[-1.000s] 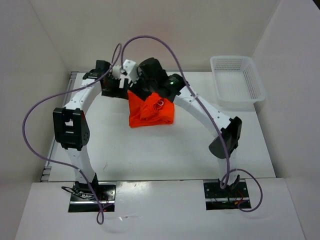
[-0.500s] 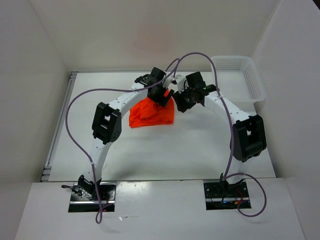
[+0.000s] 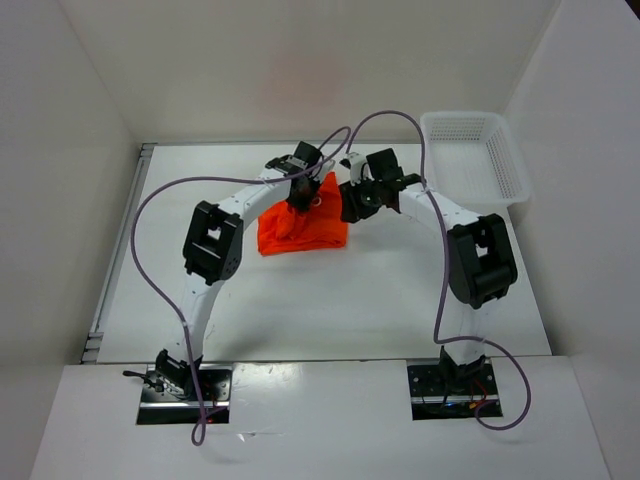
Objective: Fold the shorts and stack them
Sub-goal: Fold the shorts
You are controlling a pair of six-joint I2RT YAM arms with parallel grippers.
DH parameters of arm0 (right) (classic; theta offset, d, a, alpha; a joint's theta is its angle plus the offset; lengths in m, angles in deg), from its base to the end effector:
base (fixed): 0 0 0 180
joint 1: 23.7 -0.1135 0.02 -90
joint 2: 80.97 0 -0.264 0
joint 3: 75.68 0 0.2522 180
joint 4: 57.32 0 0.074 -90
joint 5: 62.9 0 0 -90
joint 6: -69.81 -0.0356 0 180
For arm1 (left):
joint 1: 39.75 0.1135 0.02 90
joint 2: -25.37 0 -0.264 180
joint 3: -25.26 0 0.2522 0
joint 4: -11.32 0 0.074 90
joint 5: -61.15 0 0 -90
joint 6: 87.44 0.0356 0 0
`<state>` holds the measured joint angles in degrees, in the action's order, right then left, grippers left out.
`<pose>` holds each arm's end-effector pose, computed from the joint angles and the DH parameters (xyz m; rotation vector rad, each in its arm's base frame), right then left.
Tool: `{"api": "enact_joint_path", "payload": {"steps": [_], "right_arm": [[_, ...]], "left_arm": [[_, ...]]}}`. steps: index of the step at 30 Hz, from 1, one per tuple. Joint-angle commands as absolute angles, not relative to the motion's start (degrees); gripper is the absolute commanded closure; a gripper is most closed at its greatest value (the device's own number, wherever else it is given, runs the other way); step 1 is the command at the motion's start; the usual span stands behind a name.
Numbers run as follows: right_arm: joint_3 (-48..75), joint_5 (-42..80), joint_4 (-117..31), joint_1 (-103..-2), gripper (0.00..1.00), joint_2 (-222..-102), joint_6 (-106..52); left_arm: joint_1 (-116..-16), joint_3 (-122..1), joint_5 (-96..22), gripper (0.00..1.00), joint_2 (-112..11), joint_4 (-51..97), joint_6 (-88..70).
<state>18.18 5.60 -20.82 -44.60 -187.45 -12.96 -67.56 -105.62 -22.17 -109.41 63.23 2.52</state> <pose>0.3794 0.1588 0.2306 -0.7542 2.3056 0.5635 0.4610 -0.2385 0.1933 0.5642 2.4720 -0.0440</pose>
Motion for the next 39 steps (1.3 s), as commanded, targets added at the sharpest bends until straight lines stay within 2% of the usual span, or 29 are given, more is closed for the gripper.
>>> {"api": "enact_joint_path", "payload": {"steps": [1, 5, 8, 12, 17, 18, 19, 22, 24, 26, 28, 29, 30, 33, 39], "right_arm": [[18.41, 3.19, -25.71, -47.07, 0.53, -189.16, -15.96], [18.94, 6.09, -26.77, -49.62, 0.56, -190.4, -16.58], [18.41, 9.16, -27.29, -51.55, 0.58, -191.62, -17.11], [17.01, 11.36, -27.91, -53.84, 0.61, -192.94, -17.11], [17.18, 13.74, -29.06, -55.25, 0.61, -195.22, -17.11], [18.14, 13.74, -29.06, -55.86, 0.61, -195.23, -16.59], [18.76, 13.74, -29.06, -55.87, 0.61, -195.23, -16.06], [20.52, 15.05, -28.44, -55.87, 0.61, -195.23, -12.37], [21.23, 16.37, -27.13, -55.87, 0.61, -193.92, -10.44], [21.23, 16.38, -27.12, -55.87, 0.61, -193.22, -10.43], [21.23, 16.38, -26.59, -55.87, 0.61, -192.68, -10.43], [21.23, 15.77, -26.59, -55.87, 0.58, -192.68, -10.43], [21.83, 15.76, -26.59, -55.87, 0.58, -192.68, -10.43], [23.24, 15.76, -26.59, -55.87, 0.57, -192.68, -11.04], [28.52, 13.58, -26.07, -55.87, 0.55, -195.4, -14.03]], "left_arm": [[-64.19, -103.38, -24.18, 0.82, -104.28, 62.69, 2.56], [-59.01, -99.87, -31.03, 0.89, -100.59, 62.17, 2.56], [-53.39, -97.4, -40.6, 0.89, -98.31, 62.17, 2.56], [-47.76, -92.66, -53.26, 0.7, -97.06, 62.17, 2.56], [-41.95, -88.0, -65.74, 0.55, -97.06, 60.15, 2.56], [-41.16, -87.38, -67.76, 0.48, -97.06, 60.15, 2.56], [-39.33, -86.68, -71.87, 0.37, -97.06, 59.36, 2.56], [-36.33, -84.39, -76.12, 0.34, -95.84, 58.83, 2.56], [-33.61, -83.69, -73.95, 0.34, -94.96, 59.44, 2.56], [-32.28, -82.9, -68.53, 0.28, -93.29, 59.97, 2.56], [-32.28, -81.5, -64.29, 0.13, -91.1, 60.67, 2.56], [-32.28, -80.96, -59.74, 0.04, -90.39, 60.67, 2.56], [-32.28, -80.44, -57.09, 0.0, -89.25, 60.67, 2.56], [-32.28, -79.38, -49.25, 0.0, -87.93, 60.67, 2.56], [-33.33, -80.86, -43.8, 0.0, -83.01, 62.42, 2.56]]}}
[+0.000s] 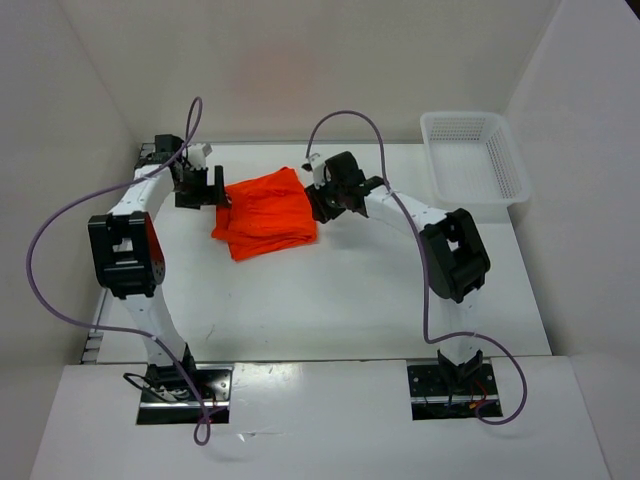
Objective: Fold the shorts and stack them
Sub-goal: Fold the shorts
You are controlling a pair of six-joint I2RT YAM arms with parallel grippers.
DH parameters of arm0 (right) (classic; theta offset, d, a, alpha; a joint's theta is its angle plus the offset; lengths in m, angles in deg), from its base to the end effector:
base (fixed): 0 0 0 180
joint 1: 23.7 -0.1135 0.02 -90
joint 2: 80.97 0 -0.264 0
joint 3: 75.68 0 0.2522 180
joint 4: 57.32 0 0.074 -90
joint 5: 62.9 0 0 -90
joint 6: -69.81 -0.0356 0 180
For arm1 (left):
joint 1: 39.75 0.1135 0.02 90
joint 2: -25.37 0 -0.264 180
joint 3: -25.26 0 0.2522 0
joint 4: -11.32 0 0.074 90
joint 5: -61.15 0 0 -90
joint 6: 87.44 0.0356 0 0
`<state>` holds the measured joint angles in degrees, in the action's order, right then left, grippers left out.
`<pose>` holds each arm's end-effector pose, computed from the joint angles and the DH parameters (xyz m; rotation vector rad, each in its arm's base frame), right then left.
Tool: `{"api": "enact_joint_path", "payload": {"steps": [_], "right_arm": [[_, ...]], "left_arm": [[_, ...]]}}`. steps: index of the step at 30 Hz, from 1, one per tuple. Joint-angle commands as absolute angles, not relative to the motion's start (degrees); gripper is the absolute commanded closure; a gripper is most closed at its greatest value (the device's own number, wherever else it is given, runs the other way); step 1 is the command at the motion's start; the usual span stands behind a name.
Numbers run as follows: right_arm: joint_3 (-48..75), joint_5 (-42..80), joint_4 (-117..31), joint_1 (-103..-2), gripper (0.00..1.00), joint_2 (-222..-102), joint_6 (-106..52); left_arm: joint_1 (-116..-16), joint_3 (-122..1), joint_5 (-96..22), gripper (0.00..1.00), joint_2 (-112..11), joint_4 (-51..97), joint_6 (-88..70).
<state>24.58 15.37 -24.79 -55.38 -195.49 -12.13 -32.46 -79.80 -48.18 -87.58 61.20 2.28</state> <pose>0.3779 0.2417 0.2122 -0.9107 2.2317 0.4374 0.4282 0.0429 0.2310 -0.0429 2.5382 -0.3862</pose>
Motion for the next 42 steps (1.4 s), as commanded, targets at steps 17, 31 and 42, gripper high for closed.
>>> {"api": "enact_joint_path", "payload": {"steps": [17, 31, 42], "right_arm": [[31.68, 11.09, -27.29, -57.44, 0.3, -204.99, -15.35], [26.42, 11.63, -26.07, -58.5, 1.0, -202.28, -17.03], [5.23, 3.99, -19.57, -58.5, 0.66, -180.99, -13.33]], "left_arm": [[-39.93, -90.27, -38.71, 0.0, -97.59, 53.91, 2.56], [-39.93, -90.19, -44.22, 0.85, -100.32, 53.2, 2.56], [-42.56, -87.81, -54.86, 0.56, -97.33, 55.58, 2.56]]}}
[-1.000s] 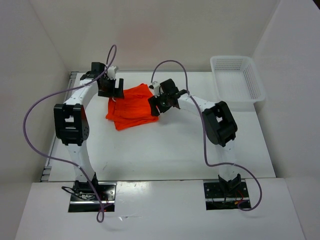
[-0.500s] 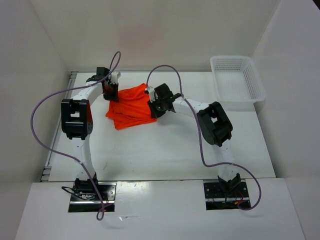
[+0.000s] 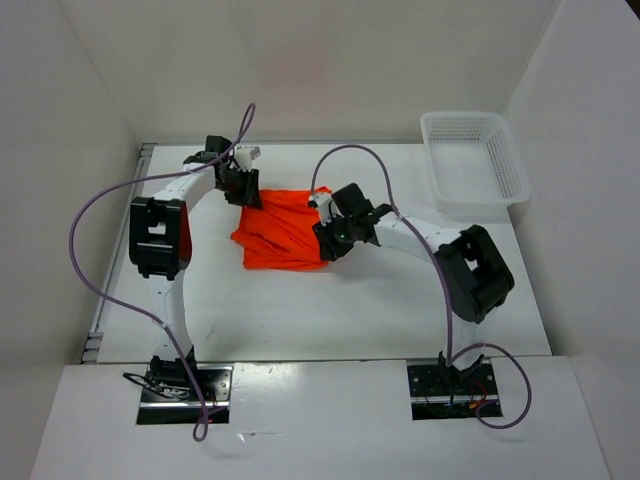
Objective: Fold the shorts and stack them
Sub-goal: Fold the shorts
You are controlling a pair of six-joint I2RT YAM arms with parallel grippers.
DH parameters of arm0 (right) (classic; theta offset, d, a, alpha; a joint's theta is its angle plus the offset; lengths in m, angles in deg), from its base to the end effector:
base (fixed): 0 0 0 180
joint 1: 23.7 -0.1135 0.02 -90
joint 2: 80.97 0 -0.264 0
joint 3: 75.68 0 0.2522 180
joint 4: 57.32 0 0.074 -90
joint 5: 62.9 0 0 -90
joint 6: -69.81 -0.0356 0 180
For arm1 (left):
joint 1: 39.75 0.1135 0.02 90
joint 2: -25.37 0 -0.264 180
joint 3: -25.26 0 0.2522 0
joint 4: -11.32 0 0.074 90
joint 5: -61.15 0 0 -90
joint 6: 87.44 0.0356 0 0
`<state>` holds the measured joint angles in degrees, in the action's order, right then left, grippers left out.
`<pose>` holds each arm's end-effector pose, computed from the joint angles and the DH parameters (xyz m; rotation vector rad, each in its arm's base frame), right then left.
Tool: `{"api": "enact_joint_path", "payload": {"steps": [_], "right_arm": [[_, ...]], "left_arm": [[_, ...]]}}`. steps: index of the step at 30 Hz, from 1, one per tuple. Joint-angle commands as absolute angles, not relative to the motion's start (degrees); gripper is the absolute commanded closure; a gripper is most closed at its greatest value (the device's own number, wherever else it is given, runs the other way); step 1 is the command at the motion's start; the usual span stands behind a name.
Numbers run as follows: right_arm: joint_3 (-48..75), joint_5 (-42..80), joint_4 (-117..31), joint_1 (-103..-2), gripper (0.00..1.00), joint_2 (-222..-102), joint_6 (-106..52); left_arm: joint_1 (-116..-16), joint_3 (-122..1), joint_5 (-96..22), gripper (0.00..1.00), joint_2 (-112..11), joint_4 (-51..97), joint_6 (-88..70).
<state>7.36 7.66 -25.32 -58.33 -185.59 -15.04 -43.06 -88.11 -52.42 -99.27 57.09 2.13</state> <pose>0.3101 0.2285 0.1896 -0.9987 2.3397 0.6334 0.4738 -0.0417 0.1919 0.2195 2.5235 -0.5516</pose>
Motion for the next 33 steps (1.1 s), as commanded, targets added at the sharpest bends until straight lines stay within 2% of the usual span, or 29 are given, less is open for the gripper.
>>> {"api": "enact_joint_path", "payload": {"steps": [1, 2, 4, 5, 9, 14, 22, 29, 33], "right_arm": [[6.27, 2.68, -19.56, -58.5, 0.3, -180.47, -12.64], [7.41, 2.67, -18.87, -58.5, 0.24, -180.46, -11.32], [12.42, 4.06, -17.64, -58.5, 0.23, -181.17, -9.91], [14.44, 4.86, -16.93, -58.5, 0.23, -181.69, -7.99], [25.24, 3.65, -14.03, -55.88, 0.23, -183.01, -6.48], [29.39, 4.24, -18.15, -50.08, 0.23, -188.54, -10.78], [43.19, 4.86, -21.5, -46.73, 0.25, -205.84, -15.35], [46.89, 9.68, -24.57, -46.73, 0.25, -211.49, -17.54], [46.89, 8.92, -25.18, -46.2, 0.25, -213.94, -18.07]], "left_arm": [[-43.26, -87.81, -56.26, 0.43, -97.33, 56.18, 2.56], [-43.26, -89.03, -57.14, 0.37, -97.33, 56.97, 2.56], [-43.27, -90.27, -58.64, 0.18, -96.1, 58.29, 2.56], [-43.27, -90.8, -58.64, 0.0, -95.4, 59.78, 2.56], [-43.27, -90.19, -58.64, 0.0, -86.81, 63.56, 2.56], [-43.79, -80.38, -55.22, 0.0, -82.04, 66.39, 2.56], [-44.32, -69.45, -53.46, 0.0, -82.56, 63.67, 2.56], [-44.32, -68.83, -52.31, 0.0, -85.37, 60.76, 2.56], [-44.32, -68.3, -54.07, 0.11, -85.37, 61.37, 2.56]]}}
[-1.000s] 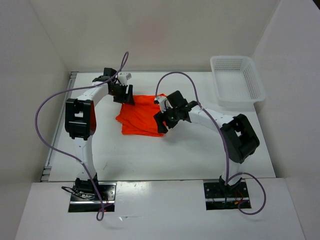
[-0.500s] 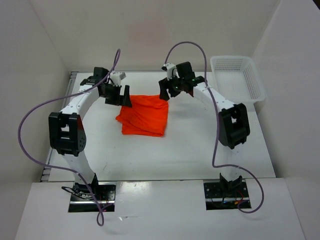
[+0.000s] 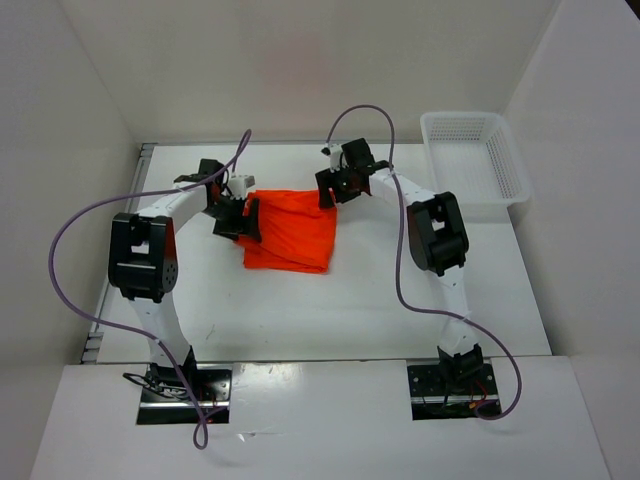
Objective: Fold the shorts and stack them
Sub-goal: Fold the shorts
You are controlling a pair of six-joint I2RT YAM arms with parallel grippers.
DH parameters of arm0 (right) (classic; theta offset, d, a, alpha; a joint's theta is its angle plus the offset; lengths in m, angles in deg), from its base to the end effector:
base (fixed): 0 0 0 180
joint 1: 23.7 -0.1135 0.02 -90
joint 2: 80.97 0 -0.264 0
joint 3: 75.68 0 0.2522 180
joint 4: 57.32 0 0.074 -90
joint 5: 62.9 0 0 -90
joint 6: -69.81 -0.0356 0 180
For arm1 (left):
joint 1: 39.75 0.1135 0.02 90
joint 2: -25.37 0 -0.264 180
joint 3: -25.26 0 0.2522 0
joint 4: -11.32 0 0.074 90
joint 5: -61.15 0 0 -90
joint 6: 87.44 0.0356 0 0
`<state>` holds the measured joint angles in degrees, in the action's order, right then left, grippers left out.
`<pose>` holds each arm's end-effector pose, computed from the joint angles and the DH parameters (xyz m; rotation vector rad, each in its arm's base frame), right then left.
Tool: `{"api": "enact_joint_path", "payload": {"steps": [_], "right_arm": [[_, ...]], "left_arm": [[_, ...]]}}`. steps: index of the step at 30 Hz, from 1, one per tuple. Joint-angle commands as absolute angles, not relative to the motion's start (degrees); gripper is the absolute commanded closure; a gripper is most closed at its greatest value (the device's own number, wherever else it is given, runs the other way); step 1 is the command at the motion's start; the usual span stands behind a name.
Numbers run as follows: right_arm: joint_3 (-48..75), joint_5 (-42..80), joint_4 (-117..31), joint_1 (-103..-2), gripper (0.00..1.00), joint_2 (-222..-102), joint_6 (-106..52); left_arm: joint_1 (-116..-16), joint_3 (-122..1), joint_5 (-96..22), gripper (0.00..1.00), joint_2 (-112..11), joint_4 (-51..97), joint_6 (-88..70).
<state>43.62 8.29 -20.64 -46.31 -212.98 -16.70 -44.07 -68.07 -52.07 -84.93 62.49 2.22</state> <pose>0.4690 0.2077 0.1724 -0.6970 2.3445 0.5488 0.3904 -0.0436 0.1884 0.2024 2.7160 -0.5800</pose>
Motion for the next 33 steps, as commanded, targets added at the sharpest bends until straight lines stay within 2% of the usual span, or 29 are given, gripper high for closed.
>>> {"api": "enact_joint_path", "payload": {"steps": [1, 3, 5, 6, 9, 12, 16, 19, 21, 22, 24, 27, 28, 29, 30, 33], "right_arm": [[46.89, 8.21, -25.19, -46.2, 0.27, -214.65, -18.08], [46.89, 6.98, -25.19, -46.2, 0.33, -215.35, -19.39], [47.41, 6.97, -25.72, -46.2, 0.42, -216.06, -20.1], [47.94, 6.97, -25.72, -46.2, 0.52, -216.67, -20.97], [49.43, 9.86, -26.24, -46.2, 0.72, -217.2, -22.56], [50.66, 10.58, -26.77, -46.2, 0.85, -217.82, -23.17], [51.28, 11.89, -26.77, -46.2, 0.92, -217.21, -24.23], [52.33, 13.12, -26.77, -46.2, 0.92, -216.59, -24.23], [52.34, 13.13, -26.77, -46.2, 0.88, -216.59, -24.23], [52.34, 13.13, -26.77, -46.2, 0.81, -216.59, -24.23], [52.34, 12.6, -26.77, -46.2, 0.76, -216.59, -23.7], [51.81, 11.37, -26.24, -46.2, 0.56, -215.54, -23.09], [51.29, 11.37, -26.24, -46.2, 0.46, -215.53, -22.39], [51.28, 9.89, -25.55, -46.2, 0.3, -214.75, -21.86], [51.28, 9.27, -24.76, -46.2, 0.24, -213.7, -20.64], [51.81, 8.2, -23.44, -46.2, 0.12, -210.54, -19.14]], "left_arm": [[-44.32, -68.3, -54.59, 0.25, -85.37, 62.16, 2.56], [-44.32, -68.3, -55.12, 0.62, -84.85, 62.17, 2.56], [-44.32, -68.3, -55.65, 0.9, -84.15, 62.86, 2.56], [-44.32, -68.3, -56.35, 0.91, -84.14, 62.87, 2.56], [-44.32, -68.3, -56.89, 1.0, -84.14, 64.01, 2.56], [-44.32, -68.3, -55.4, 1.0, -83.09, 66.99, 2.56], [-42.92, -67.78, -54.25, 1.0, -80.29, 71.21, 2.56], [-42.3, -65.67, -52.5, 1.0, -78.0, 72.27, 2.56], [-42.3, -64.0, -51.96, 1.0, -76.85, 72.27, 2.56], [-42.3, -62.43, -51.96, 1.0, -76.85, 71.58, 2.56], [-42.91, -61.89, -51.96, 0.99, -77.63, 70.96, 2.56], [-44.32, -62.41, -52.49, 0.88, -78.95, 70.43, 2.56], [-44.32, -62.41, -52.49, 0.73, -78.96, 70.43, 2.56], [-44.32, -63.11, -52.49, 0.59, -79.48, 70.43, 2.56], [-44.32, -63.73, -52.49, 0.48, -79.49, 70.43, 2.56], [-44.32, -64.25, -53.02, 0.32, -79.49, 70.43, 2.56]]}}
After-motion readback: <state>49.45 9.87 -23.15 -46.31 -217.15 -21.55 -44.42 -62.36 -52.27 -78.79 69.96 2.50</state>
